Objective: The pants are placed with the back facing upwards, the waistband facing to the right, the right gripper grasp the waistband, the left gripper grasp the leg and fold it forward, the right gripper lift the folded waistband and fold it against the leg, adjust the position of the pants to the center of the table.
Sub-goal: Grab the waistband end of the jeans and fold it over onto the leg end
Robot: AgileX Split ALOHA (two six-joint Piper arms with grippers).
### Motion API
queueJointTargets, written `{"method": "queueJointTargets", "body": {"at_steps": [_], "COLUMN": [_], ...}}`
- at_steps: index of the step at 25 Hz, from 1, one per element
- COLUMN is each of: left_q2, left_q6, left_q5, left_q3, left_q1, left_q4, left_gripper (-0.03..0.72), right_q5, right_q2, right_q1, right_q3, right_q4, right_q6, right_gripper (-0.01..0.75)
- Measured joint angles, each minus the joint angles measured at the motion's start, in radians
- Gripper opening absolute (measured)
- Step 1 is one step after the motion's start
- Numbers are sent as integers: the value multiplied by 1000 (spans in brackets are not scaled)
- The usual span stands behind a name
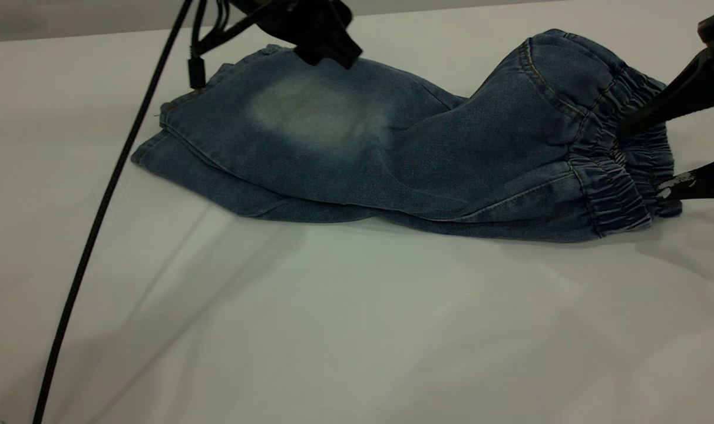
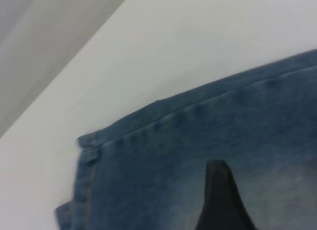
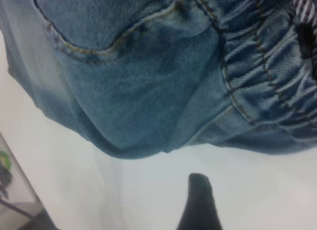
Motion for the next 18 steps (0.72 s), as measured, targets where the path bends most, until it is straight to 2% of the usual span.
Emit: {"method": "queueJointTargets", "body": {"at_steps": [10, 14, 18], "left_q2": [-1, -1, -1], "left_q6": [-1, -1, -1], "left_q5": [22, 22, 19], "left_q3": [0, 0, 0], "left_q1": [-41, -42, -42], "left_q4": [-10, -9, -9], "left_gripper": [410, 410, 410], "right_q5": [56, 41, 42], "right_q2": [0, 4, 42], "right_q1": [0, 0, 0], "right_q3": [-4, -4, -4], "right_q4": [28, -6, -46], "right_q6": [-396, -417, -327], "right_gripper": [433, 451, 548]}}
